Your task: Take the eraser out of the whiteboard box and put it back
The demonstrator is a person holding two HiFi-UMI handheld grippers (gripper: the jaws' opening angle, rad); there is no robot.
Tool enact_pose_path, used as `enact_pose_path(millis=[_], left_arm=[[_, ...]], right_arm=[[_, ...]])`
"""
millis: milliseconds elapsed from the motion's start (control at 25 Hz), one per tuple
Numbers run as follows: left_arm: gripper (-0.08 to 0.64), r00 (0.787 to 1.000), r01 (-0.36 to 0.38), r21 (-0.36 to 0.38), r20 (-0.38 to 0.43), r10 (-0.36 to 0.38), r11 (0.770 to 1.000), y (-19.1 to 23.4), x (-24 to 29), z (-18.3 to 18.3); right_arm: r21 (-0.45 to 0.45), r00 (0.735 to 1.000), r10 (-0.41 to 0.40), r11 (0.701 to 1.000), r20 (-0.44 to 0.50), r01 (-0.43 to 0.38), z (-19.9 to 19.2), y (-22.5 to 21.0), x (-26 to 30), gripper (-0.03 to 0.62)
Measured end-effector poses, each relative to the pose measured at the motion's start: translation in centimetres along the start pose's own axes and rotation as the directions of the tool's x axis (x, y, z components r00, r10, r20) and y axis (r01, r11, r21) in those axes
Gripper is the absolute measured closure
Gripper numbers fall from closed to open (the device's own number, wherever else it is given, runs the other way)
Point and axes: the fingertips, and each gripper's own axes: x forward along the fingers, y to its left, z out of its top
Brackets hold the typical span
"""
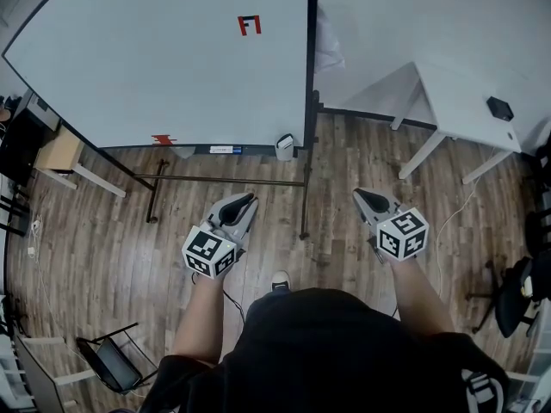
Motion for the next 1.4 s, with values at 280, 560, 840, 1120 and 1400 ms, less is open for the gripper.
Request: enact_pose_path(millis=[280,560,840,1120,1400], left_arm=[[0.526,1.0,0.021,-0.001,0.002,-0.021,1.0,2.8,0.0,0.0],[0.527,0.999,0.044,-0.007,0.006,-0.044,0.999,6.0,-0.2,0.1],[0.523,0.995,0.095,-0.015,0.009,-0.095,0.995,8.8,0.1,0.1],[0.522,0.991,0.13,-0.015,0.012,-0.13,0.991,11.2,0.1,-0.3],[0.522,0.989,0.145,-0.016,0.02,-0.145,0.989,12.6,0.3,-0.1]], right_arm=[[-0.005,1.0,-0.015,1.0,0.003,0.015,1.2,0.7,2.5,0.597],[0.0,1.0,-0.024,1.0,-0.007,0.024,2.1,2.5,4.9,0.597],[0.006,0.996,-0.085,0.996,-0.002,0.085,3.5,2.4,6.5,0.597],[0.017,0.993,-0.121,0.993,-0.002,0.121,4.0,3.2,7.9,0.597],[0.02,0.992,-0.127,0.992,-0.01,0.127,4.1,3.8,8.6,0.597]])
